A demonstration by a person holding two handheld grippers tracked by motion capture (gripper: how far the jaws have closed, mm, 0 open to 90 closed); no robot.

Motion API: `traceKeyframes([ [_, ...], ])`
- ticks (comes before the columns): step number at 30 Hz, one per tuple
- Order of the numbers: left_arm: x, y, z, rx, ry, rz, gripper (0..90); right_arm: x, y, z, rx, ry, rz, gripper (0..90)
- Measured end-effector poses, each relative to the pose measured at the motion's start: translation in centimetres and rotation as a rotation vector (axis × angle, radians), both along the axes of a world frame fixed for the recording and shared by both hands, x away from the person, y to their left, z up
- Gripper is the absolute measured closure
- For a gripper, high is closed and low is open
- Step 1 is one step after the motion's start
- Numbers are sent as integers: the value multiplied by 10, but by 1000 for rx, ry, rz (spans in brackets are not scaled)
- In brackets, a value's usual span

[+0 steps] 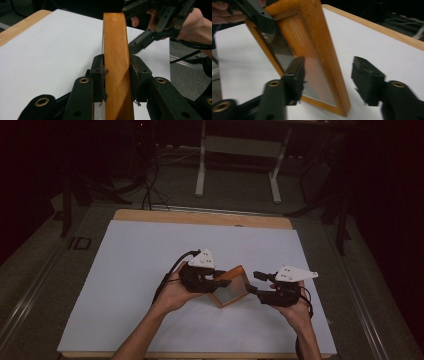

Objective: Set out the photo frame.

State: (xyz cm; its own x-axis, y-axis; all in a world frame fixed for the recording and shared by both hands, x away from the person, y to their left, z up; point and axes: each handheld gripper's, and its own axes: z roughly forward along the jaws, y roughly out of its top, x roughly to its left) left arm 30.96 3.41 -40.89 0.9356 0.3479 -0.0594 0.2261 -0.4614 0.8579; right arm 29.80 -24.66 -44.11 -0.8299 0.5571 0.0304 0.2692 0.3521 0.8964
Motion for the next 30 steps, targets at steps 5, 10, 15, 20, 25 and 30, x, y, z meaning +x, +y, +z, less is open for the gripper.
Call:
traceKeyframes([
  [5,1,-3,1,9,-5,-17,680,4,8,-2,8,-3,52,268],
  [10,3,-5,2,19,-11,-45,680,7,14,-8,-4,-2,92,221],
  [15,5,-3,1,15,-2,-47,679,9,18,-12,-16,7,120,236],
  [20,10,2,0,1,10,-22,652,6,17,-11,-35,-3,124,273],
  [25,11,6,-2,-9,12,-9,613,2,14,-10,-46,-12,139,337],
  [30,14,10,-4,-22,44,-4,566,0,9,-8,-47,-15,149,463],
])
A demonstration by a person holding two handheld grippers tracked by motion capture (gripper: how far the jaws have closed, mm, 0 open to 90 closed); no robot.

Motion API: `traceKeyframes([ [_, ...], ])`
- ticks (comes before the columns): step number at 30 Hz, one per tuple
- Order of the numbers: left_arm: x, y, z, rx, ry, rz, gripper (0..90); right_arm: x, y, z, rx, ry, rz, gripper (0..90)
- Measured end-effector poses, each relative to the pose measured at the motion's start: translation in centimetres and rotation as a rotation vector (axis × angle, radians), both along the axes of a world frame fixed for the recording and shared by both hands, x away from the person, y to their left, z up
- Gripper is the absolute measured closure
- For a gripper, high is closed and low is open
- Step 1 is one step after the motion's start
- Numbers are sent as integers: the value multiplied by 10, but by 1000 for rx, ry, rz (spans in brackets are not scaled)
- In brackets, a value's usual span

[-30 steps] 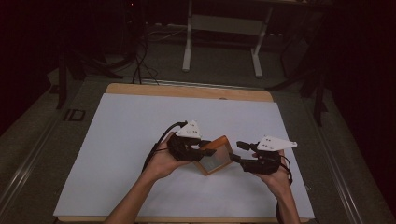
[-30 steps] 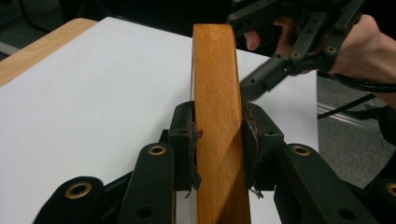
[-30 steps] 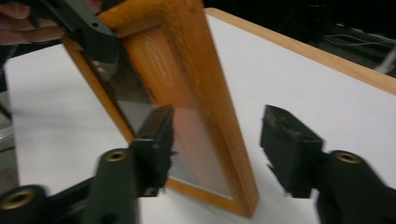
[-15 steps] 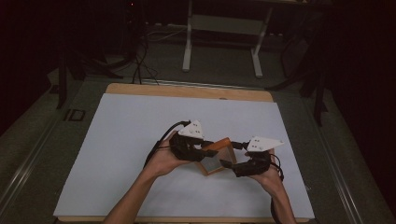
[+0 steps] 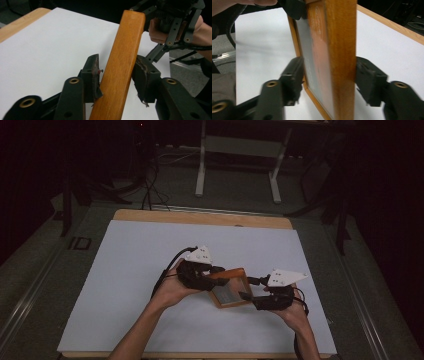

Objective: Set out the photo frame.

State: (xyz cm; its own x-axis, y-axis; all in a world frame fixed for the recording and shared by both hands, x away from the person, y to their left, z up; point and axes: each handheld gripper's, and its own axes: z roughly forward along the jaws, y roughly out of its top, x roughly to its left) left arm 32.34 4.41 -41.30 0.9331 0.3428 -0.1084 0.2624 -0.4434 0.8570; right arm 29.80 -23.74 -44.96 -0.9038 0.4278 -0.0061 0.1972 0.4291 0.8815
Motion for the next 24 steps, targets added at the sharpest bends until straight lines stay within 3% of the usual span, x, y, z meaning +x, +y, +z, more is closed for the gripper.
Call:
traceKeyframes([
  [5,1,3,-1,-14,18,5,496,-2,-3,0,3,-2,15,608],
  [8,2,6,-1,-43,28,10,459,-3,-4,1,-4,-6,18,662],
  [18,1,34,-4,-143,8,71,416,-5,-4,2,-37,-23,26,680],
  [24,0,44,-15,-158,18,90,390,-6,-5,2,-41,-26,21,680],
])
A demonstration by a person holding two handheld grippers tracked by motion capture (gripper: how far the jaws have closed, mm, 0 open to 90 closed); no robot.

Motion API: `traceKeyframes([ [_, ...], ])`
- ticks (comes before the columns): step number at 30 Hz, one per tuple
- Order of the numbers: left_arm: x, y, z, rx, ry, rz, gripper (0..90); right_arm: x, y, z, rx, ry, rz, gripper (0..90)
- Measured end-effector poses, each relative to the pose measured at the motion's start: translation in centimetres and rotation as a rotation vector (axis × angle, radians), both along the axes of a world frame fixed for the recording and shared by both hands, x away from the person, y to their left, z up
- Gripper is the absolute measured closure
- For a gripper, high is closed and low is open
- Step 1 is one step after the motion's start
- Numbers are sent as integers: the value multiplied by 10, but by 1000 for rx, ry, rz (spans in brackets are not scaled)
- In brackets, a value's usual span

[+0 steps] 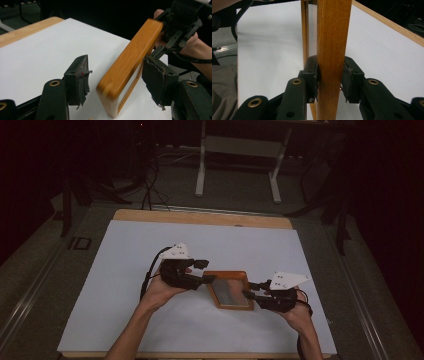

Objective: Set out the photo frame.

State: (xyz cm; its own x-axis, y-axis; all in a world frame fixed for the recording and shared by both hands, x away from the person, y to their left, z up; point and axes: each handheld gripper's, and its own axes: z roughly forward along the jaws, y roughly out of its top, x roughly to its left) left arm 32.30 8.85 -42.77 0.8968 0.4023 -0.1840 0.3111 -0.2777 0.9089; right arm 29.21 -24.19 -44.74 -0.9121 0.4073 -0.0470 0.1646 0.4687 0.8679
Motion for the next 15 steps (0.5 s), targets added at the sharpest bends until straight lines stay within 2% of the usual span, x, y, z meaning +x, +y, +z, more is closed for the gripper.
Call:
traceKeyframes([
  [2,-1,4,-5,-2,-19,28,420,0,0,0,-1,0,-4,680],
  [4,-2,6,-9,-19,-13,37,433,0,-1,0,-6,0,-11,679],
  [6,-2,6,-14,-14,-8,38,433,0,-1,-1,-8,0,-15,679],
  [11,-3,2,-27,17,11,28,426,0,-2,-1,-13,-1,-19,679],
  [15,-2,-8,-39,61,26,6,440,0,-1,0,-19,-3,-22,678],
])
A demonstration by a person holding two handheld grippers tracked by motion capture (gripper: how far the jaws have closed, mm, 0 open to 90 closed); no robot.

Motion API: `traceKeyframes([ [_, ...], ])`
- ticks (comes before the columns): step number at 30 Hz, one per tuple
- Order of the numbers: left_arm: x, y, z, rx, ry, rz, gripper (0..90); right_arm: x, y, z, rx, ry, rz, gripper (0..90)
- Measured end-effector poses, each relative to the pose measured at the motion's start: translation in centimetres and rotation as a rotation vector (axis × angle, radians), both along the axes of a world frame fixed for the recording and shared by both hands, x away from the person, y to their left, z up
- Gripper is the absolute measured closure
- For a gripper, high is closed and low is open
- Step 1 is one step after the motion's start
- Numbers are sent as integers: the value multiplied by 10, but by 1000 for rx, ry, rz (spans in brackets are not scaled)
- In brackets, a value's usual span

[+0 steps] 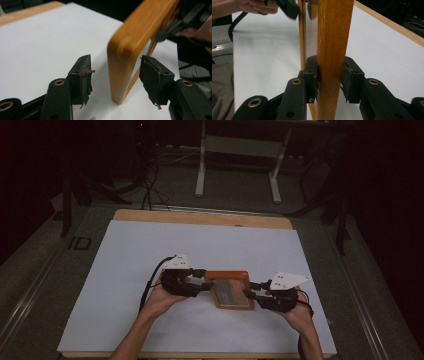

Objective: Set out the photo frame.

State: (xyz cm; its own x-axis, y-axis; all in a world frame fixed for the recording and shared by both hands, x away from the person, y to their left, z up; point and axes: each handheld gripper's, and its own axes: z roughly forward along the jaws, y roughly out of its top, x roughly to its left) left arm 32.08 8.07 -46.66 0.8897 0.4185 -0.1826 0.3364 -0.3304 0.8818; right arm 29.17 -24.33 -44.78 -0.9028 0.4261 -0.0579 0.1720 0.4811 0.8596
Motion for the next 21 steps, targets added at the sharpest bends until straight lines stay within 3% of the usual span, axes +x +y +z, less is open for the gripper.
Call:
traceKeyframes([
  [6,2,-14,-14,47,17,-41,503,0,-1,0,-1,-1,0,678],
  [12,5,-22,-26,63,44,-78,559,1,-3,-1,-3,8,4,677],
  [21,-2,-33,-26,116,-21,-90,640,5,-12,-6,4,40,0,676],
])
